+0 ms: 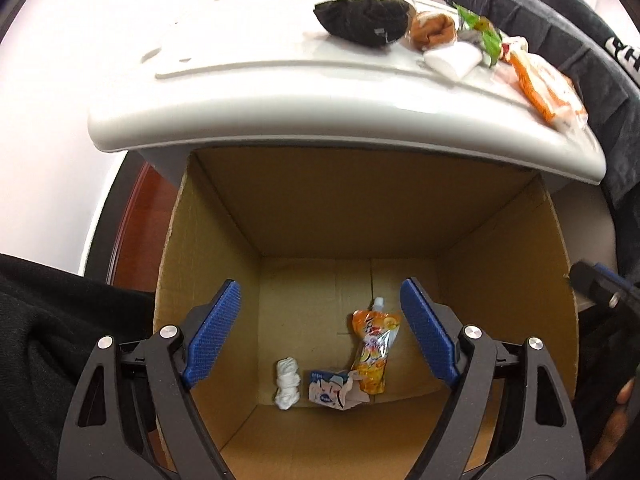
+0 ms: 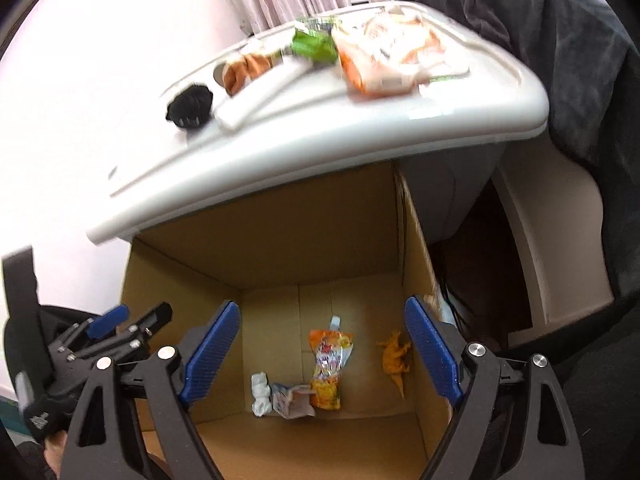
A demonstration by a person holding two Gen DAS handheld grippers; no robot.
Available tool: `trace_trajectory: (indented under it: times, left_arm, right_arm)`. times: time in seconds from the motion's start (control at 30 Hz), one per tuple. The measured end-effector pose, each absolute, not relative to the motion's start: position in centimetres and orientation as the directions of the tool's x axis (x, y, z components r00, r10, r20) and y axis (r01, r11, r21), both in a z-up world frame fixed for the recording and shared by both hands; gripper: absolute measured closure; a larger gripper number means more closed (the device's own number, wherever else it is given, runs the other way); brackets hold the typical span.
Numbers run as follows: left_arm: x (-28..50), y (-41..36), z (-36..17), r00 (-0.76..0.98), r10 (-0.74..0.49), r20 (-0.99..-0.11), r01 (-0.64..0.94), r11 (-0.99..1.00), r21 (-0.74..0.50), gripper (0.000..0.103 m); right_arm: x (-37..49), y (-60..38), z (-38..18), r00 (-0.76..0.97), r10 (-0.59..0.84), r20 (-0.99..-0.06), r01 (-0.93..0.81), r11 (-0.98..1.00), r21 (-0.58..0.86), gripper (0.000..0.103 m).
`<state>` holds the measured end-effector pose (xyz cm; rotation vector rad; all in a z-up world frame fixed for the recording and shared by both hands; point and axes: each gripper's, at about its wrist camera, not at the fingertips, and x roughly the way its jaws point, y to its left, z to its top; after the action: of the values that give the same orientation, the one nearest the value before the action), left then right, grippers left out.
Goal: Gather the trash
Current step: 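Drop the Oreo box and dinosaur into the cardboard box, opening both tools, then grasp the orange-and-white bag with the right tool while the left tool grasps the black sock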
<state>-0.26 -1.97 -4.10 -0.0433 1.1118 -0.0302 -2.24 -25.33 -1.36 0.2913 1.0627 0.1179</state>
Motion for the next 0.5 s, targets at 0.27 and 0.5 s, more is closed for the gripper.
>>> trace_trajectory:
  times: [0.27, 0.5]
  left_arm:
    - [-0.4, -3.4, -2.8, 0.522, -0.026, -0.852, 0.016, 1.000, -0.021, 0.023]
    - [-0.4, -3.5, -2.9, 0.533, -0.023, -0.846, 0.054, 0.998, 0.007, 0.023]
  right_arm:
    - [3.6, -30.0, 3.7, 0.611, 0.117, -0.783, 0.085, 0.973, 0.212, 0.017]
    - [8.9, -31.7, 5.3, 0.666, 0.031, -0.745, 0.093, 0.988, 0.125, 0.013]
